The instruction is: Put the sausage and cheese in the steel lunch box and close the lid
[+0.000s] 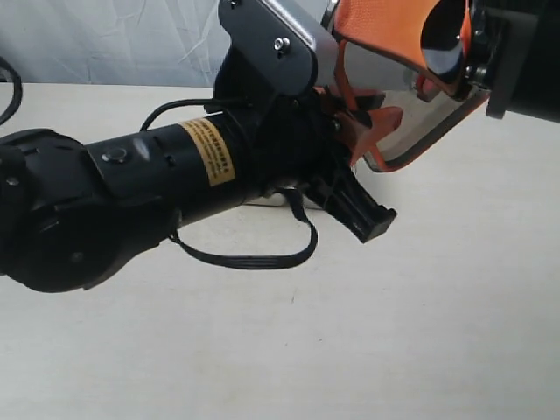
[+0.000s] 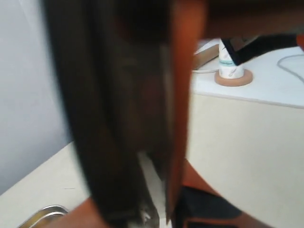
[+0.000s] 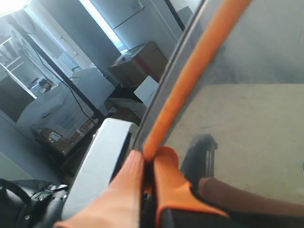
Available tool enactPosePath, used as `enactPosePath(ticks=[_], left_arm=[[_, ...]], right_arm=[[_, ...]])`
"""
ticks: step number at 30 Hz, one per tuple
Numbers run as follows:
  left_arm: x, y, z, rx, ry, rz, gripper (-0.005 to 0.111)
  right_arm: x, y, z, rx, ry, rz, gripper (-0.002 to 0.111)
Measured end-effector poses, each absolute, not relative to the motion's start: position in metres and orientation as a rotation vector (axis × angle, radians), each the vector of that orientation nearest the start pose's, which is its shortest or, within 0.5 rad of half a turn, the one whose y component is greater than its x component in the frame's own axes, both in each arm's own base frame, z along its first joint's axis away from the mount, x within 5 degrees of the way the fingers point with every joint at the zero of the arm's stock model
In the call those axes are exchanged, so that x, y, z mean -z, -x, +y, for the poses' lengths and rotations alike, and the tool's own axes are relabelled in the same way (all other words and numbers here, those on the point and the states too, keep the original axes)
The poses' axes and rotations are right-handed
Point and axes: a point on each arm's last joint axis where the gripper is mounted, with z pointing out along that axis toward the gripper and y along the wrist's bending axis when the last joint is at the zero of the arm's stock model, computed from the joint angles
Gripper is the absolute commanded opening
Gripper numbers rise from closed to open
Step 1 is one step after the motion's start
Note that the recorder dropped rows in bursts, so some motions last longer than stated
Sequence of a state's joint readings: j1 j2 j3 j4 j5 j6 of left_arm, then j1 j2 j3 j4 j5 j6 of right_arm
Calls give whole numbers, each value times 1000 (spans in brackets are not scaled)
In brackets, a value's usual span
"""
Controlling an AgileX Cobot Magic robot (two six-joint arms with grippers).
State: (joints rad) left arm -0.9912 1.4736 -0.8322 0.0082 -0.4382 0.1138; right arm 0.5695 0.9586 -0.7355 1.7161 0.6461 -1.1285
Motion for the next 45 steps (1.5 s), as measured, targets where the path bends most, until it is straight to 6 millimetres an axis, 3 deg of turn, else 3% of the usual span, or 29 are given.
enactPosePath(ticks=[2, 5, 7, 9, 11, 15, 20, 23, 26, 31, 35, 45], left_arm=[[-284, -183, -269, 534, -926, 1450, 0], [-279, -193, -259, 250, -967, 1476, 0], [-273, -197, -253, 108, -1003, 1509, 0], [-270, -202, -246, 11, -976, 1559, 0], [-270, -205, -241, -53, -946, 1568, 0], [-275, -210, -233, -182, -887, 1541, 0], [-276, -214, -226, -374, -941, 1499, 0], [-268, -219, -220, -552, -970, 1511, 0], [-255, -223, -220, -624, -987, 1554, 0], [-240, -226, -223, -665, -1017, 1591, 0], [-237, -225, -225, -692, -1039, 1579, 0], [-228, -225, -230, -807, -1097, 1510, 0]], right_arm=[[-361, -134, 150, -1392, 511, 1725, -1], [-349, -135, 150, -1351, 490, 1875, 2], [-340, -138, 147, -1260, 456, 1985, 16], [-335, -142, 143, -1192, 413, 2038, 36], [-334, -145, 141, -1152, 372, 2053, 45], [-334, -149, 139, -1196, 189, 2086, 45], [-335, -159, 136, -1267, -90, 2052, 45], [-319, -171, 142, -1280, -195, 2116, 45], [-304, -181, 151, -1313, -265, 2187, 45], [-283, -195, 169, -1404, -257, 2249, 45], [-272, -204, 176, -1368, -190, 2256, 45], [-265, -218, 176, -1372, -175, 2265, 45]])
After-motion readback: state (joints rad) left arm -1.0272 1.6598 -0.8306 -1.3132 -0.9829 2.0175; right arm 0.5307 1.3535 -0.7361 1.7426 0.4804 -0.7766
